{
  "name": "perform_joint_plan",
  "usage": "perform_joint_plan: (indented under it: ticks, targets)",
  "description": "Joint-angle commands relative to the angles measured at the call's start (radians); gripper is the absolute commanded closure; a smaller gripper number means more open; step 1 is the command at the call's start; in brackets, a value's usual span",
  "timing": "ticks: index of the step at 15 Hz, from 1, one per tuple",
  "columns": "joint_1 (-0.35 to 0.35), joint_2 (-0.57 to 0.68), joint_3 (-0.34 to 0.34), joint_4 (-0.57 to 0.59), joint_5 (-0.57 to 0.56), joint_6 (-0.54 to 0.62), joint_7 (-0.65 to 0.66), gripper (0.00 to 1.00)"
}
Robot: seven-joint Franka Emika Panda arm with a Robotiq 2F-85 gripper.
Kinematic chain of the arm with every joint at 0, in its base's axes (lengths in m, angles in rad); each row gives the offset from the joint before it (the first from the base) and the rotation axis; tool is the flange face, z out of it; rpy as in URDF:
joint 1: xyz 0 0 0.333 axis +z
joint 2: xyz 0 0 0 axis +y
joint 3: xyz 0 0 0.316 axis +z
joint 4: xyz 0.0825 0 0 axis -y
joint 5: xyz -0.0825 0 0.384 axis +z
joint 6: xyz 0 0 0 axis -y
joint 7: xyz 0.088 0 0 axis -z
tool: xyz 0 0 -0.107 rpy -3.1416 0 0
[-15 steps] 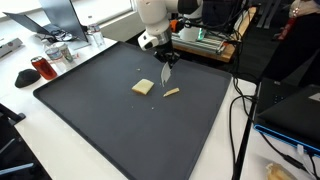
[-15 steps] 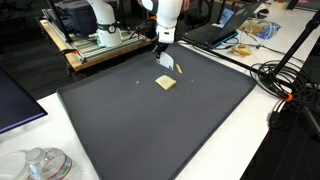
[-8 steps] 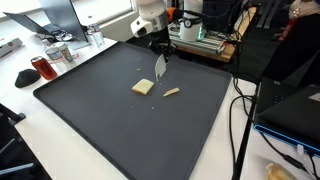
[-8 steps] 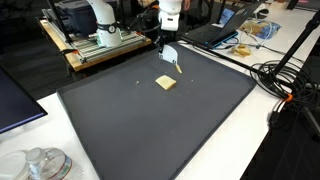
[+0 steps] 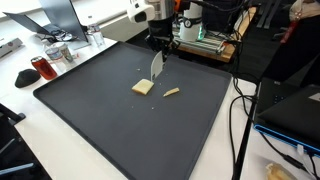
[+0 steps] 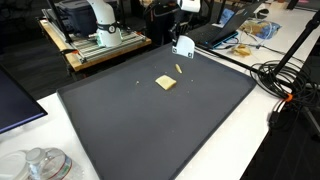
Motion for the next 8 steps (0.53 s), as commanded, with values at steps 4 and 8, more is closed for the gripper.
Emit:
perform_joint_plan:
  ticks: [4, 8]
  targets:
    - [0.111, 0.108, -0.007, 0.158, -0.233, -0.055, 0.301, 0.99]
    - [0.188, 0.172, -0.008, 0.230, -0.346, -0.110, 0.434, 0.99]
